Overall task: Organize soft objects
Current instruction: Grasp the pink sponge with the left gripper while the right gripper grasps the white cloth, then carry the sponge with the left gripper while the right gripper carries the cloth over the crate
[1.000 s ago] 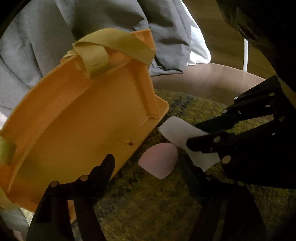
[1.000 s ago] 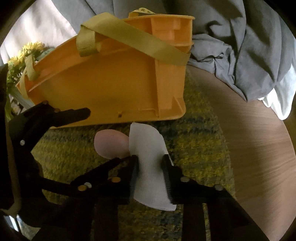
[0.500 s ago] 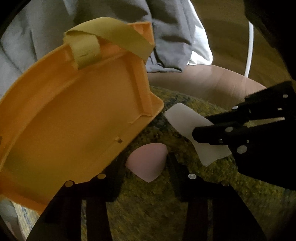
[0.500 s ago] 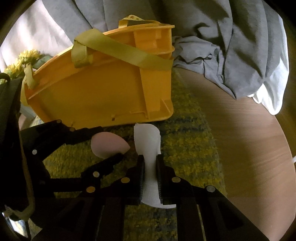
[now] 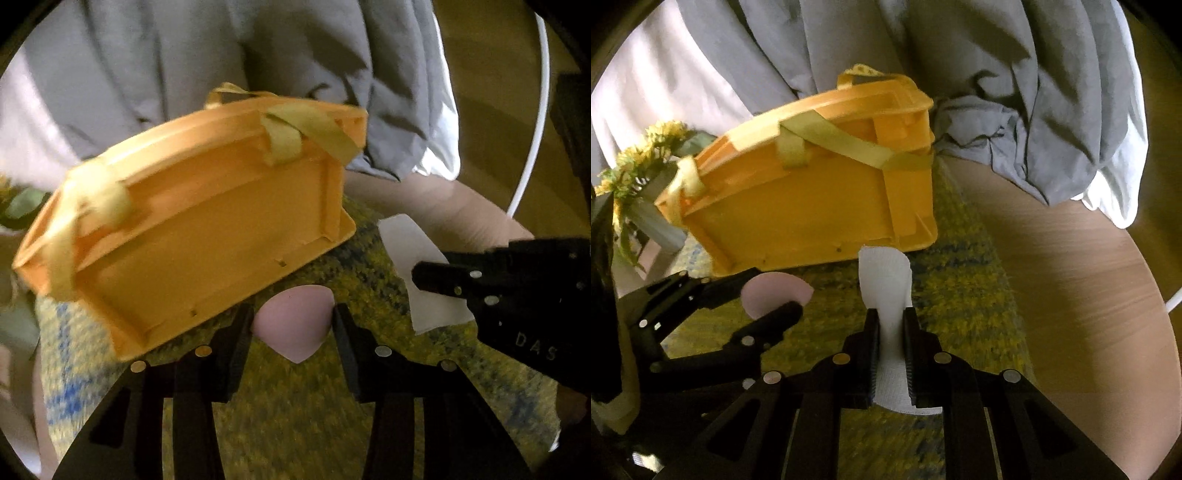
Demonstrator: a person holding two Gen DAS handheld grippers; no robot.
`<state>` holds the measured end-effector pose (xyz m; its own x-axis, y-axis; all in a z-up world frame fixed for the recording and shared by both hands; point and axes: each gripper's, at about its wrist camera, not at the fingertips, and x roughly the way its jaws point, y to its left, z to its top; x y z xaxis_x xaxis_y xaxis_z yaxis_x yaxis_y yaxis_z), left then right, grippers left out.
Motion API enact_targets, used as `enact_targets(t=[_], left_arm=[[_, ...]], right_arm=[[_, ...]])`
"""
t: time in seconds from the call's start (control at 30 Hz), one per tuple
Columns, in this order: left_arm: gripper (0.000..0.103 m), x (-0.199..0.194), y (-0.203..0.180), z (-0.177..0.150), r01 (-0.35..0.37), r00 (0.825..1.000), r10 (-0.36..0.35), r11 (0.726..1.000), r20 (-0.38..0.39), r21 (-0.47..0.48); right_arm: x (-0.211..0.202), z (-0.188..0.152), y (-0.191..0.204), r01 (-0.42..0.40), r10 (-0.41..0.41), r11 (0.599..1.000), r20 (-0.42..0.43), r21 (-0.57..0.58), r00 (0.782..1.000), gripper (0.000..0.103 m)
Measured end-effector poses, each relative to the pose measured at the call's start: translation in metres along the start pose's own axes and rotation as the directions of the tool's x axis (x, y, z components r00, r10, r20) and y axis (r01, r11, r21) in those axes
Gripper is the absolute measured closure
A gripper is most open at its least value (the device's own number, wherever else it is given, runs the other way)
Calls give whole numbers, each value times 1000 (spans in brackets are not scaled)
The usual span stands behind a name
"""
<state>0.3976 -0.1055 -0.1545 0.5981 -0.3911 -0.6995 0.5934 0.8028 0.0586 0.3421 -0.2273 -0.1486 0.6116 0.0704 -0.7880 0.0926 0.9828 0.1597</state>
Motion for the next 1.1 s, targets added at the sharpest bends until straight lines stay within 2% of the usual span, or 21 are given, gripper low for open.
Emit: enact_targets(t=[0.3,0.63,0.8,1.1], left_arm=[[60,-59,5,-4,-62,994,71,992,80,-106],[60,-116,12,-18,-120,978,150,973,145,-200],[60,-139,15,-24,-147,965,191,961,177,-234],[60,-180,20,-22,-185,928,260,943,265,-277]], right_arm=[[-39,-3,12,-26,27,1000,76,-6,997,89],[-77,-7,32,-64,71,997,145,-48,987,89],[-93,-9,42,-80,92,994,169,-76,981,89],[-119,-1,59,-102,127,988,239,-116,963,89]])
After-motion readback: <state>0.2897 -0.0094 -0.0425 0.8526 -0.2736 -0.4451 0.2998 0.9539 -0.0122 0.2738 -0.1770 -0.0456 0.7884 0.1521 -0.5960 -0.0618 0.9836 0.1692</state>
